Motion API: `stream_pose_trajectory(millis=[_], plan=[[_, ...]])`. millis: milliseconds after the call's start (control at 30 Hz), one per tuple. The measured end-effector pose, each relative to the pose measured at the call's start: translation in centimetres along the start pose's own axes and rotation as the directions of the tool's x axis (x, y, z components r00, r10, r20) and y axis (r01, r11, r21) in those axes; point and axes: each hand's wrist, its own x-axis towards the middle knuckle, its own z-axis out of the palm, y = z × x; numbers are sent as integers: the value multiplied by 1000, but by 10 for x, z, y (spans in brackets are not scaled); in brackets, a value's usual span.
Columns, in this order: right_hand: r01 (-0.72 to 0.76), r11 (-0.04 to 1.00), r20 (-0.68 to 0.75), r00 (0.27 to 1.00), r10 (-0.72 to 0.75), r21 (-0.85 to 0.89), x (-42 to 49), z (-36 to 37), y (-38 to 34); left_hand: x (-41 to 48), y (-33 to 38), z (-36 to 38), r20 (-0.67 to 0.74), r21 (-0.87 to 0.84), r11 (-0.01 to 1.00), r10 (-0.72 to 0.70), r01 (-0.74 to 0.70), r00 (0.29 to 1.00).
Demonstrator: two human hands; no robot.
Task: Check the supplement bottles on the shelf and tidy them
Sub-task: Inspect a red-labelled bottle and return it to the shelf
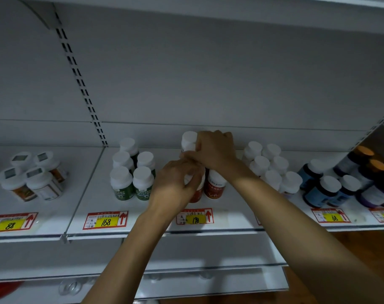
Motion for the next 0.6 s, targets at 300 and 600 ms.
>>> stream_pose_trajectory(millis=[300, 600], plan=[[63, 993, -171, 984, -46, 99, -12, -18, -10, -3, -2, -10, -238, -105, 993, -72, 48, 969], [165, 818, -393, 916, 79, 550, -68, -123, -6, -4, 49, -18, -237, -147, 989, -2, -34, 972]])
